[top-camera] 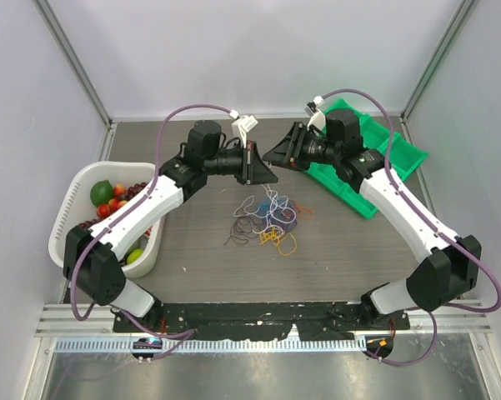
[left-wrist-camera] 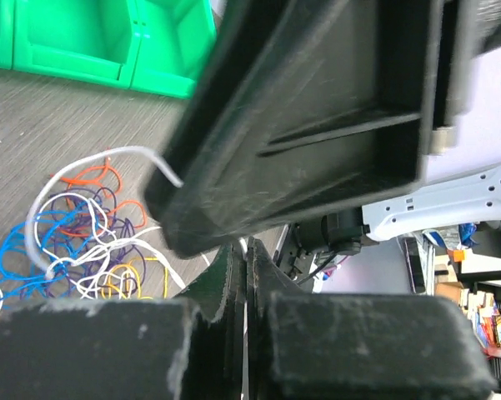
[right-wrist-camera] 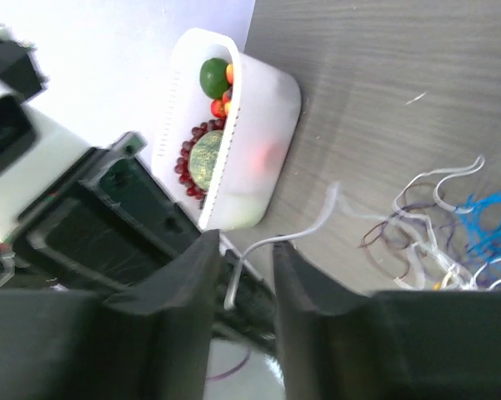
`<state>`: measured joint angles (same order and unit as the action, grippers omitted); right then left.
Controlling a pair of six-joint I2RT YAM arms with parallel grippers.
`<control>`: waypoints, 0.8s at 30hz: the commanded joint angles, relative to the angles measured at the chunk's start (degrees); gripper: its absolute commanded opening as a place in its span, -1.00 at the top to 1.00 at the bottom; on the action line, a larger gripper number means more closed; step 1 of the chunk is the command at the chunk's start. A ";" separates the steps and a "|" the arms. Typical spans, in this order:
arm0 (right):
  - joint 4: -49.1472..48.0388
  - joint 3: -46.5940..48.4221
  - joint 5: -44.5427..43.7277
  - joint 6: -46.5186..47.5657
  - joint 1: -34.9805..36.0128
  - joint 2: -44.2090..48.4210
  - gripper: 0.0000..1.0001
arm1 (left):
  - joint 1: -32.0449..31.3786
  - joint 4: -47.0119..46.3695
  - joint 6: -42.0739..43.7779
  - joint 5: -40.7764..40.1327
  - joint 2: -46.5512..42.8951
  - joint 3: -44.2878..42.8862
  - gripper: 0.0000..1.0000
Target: Untangle the cables
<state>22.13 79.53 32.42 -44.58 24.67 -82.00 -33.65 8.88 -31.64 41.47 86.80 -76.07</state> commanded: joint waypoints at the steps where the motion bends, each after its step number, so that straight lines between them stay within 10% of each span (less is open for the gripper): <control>1: -21.00 -7.18 0.79 -6.73 -0.93 -0.17 0.13 | -0.80 2.01 1.40 -0.25 -5.41 -1.98 1.00; 8: -39.53 -7.63 7.13 -20.02 1.61 -13.18 0.13 | -1.42 7.27 -0.62 -2.00 -8.76 -5.48 1.00; 18: -29.45 -15.10 2.91 -4.06 1.70 -26.45 0.15 | -1.33 20.45 -1.06 -9.38 -9.73 -28.65 1.00; 24: -11.68 -12.03 -1.31 12.38 0.30 -18.23 -0.04 | -1.24 29.34 -0.26 -16.94 -6.30 -38.80 1.00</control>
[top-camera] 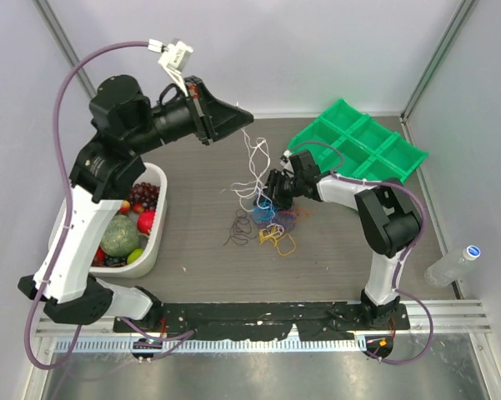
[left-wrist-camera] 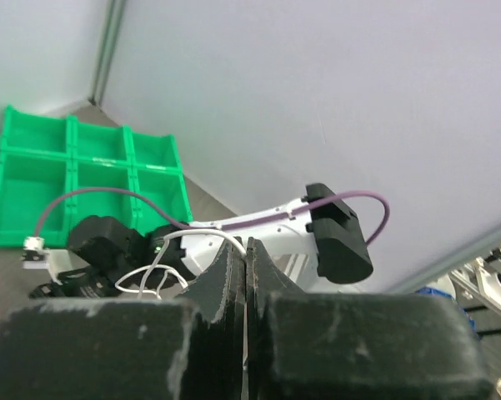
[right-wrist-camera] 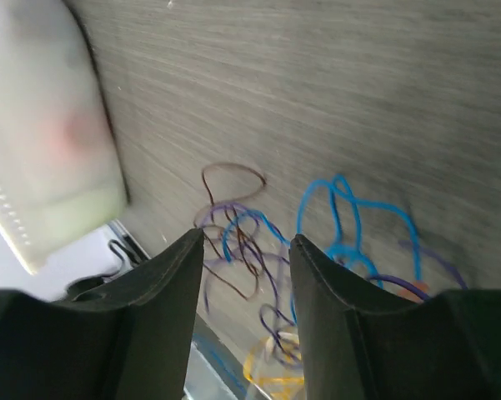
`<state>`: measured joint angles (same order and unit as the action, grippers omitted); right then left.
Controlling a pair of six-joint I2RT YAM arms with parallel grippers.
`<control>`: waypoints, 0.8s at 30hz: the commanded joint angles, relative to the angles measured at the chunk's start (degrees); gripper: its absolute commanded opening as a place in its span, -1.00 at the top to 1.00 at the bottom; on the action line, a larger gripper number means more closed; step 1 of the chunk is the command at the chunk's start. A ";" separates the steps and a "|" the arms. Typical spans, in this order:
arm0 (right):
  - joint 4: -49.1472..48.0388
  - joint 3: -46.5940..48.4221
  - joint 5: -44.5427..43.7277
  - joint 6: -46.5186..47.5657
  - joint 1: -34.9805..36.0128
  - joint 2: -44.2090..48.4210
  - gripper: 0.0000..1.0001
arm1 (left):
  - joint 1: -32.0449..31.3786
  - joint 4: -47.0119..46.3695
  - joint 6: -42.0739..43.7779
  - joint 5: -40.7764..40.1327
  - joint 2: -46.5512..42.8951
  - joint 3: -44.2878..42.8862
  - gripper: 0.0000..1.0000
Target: Untangle the cables
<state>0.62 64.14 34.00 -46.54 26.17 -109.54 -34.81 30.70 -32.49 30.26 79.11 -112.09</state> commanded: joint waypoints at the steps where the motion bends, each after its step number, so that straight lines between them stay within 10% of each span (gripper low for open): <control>1: 11.49 3.10 -2.36 15.51 -2.43 11.08 -0.11 | -0.09 7.97 0.24 -5.74 1.74 -2.43 1.00; 9: 12.04 4.67 6.33 18.17 -8.16 30.07 -0.42 | 0.70 7.54 -0.64 -4.95 2.36 -1.02 1.00; 24: 3.57 9.24 11.46 4.19 -6.31 32.63 -0.43 | 0.97 4.99 -2.23 -2.05 2.98 4.25 1.00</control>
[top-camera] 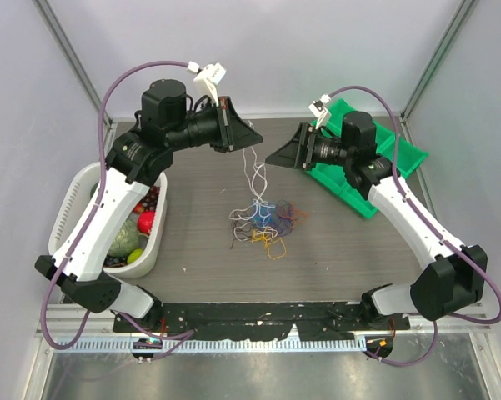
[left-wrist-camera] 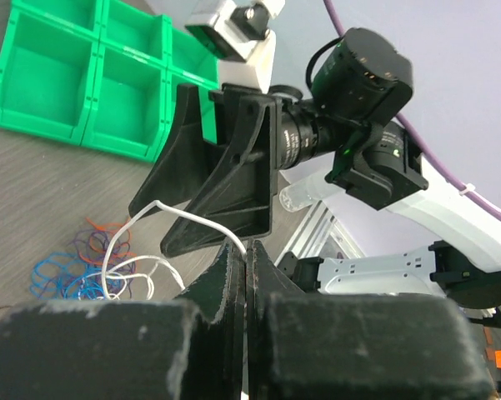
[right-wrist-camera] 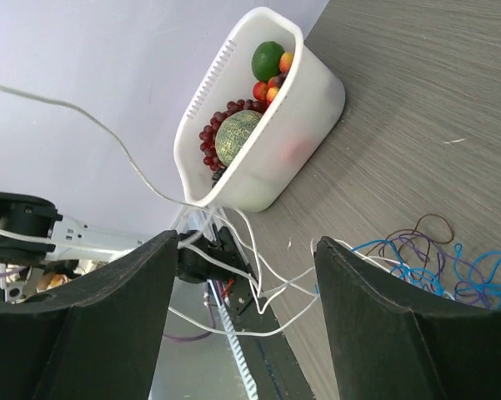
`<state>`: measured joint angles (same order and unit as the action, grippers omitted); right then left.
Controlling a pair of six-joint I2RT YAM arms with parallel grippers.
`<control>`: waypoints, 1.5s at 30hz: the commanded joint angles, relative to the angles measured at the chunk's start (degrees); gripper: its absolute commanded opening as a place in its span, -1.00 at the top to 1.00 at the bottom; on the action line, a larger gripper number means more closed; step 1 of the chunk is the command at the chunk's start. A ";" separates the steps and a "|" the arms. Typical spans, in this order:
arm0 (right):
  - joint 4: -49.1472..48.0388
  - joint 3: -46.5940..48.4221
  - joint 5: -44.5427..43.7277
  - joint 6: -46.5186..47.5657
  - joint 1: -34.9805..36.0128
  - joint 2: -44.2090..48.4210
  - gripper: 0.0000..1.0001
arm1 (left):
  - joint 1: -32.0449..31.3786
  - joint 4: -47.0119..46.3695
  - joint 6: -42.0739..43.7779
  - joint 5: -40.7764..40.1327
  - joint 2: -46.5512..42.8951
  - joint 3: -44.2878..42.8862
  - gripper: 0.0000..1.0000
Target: Untangle the cables
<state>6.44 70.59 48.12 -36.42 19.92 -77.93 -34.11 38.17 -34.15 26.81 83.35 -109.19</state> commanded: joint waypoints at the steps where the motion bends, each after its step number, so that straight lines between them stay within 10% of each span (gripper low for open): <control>1: -0.83 3.85 -3.46 -6.37 -0.15 1.11 -0.43 | 0.18 -2.40 -0.57 1.41 -1.26 1.43 1.00; 20: 12.01 6.33 -9.35 0.29 11.80 -2.23 -0.34 | 0.27 -4.07 -2.24 0.97 -0.12 1.35 1.00; 31: -10.74 -15.39 -12.52 5.84 17.86 -15.56 0.10 | 0.27 0.67 -1.71 -2.72 3.30 -21.65 1.00; 45: -4.27 -20.14 -24.03 6.72 16.20 -23.51 0.07 | 0.80 -2.84 -2.06 -8.79 2.87 -35.13 1.00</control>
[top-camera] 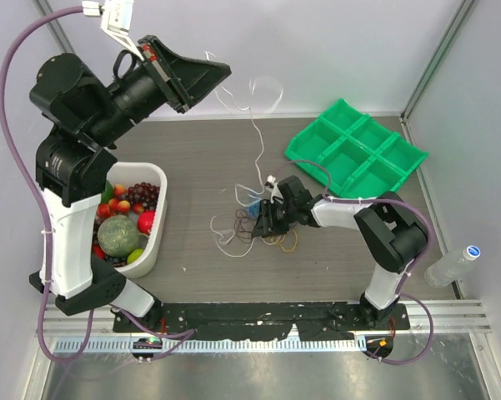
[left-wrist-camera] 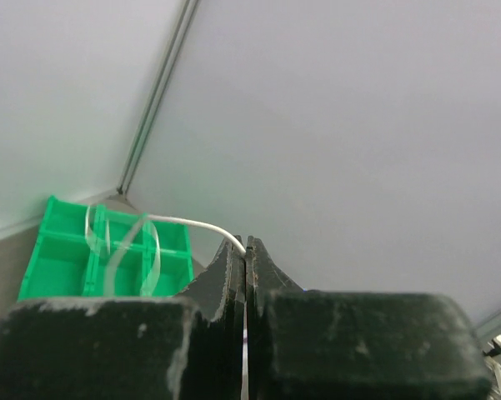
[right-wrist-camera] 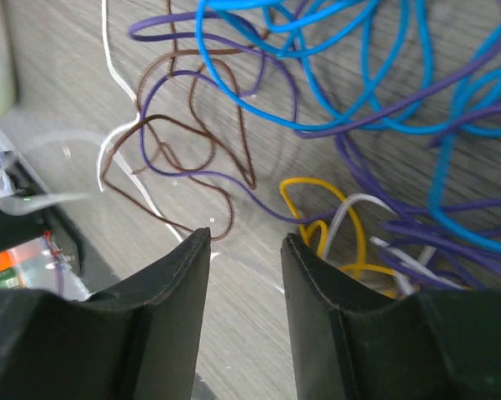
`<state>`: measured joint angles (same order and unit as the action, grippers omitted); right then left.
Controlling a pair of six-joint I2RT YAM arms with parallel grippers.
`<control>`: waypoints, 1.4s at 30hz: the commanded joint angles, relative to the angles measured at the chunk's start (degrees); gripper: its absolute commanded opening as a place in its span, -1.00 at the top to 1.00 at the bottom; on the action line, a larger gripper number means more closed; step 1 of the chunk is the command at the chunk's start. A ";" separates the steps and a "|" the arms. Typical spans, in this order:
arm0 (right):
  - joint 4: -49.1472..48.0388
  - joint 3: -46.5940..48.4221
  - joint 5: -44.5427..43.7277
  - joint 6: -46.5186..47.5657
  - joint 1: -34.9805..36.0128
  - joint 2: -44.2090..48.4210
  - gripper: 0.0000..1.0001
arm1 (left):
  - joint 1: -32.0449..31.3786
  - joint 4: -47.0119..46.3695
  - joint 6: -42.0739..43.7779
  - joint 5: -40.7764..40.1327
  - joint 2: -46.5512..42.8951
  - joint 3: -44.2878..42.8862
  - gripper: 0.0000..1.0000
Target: Untangle the cables
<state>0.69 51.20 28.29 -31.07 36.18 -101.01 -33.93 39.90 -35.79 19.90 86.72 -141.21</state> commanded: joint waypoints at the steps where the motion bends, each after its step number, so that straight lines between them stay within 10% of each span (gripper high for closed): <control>1: 2.20 -0.75 -4.65 1.54 -0.06 0.72 0.04 | 0.80 -4.13 -0.42 -2.06 -0.58 -2.50 1.00; 9: 23.29 13.56 -9.65 8.12 -0.85 19.87 -0.39 | 2.03 2.36 -0.33 -6.89 -0.85 4.27 1.00; 18: 41.32 30.08 -23.29 21.65 -6.13 26.22 -0.43 | 5.72 11.42 -2.52 -9.08 0.56 9.80 1.00; 27: 12.77 34.23 -3.16 16.14 -2.96 25.61 -0.43 | 12.39 23.21 -18.52 -1.56 6.00 13.49 1.00; 42: -7.28 25.80 8.62 7.69 -3.40 19.98 -0.50 | 13.89 -1.84 -32.50 22.72 2.76 31.96 1.00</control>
<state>1.72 79.15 34.59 -20.95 33.12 -81.30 -20.14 46.83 -64.71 35.66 92.33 -109.34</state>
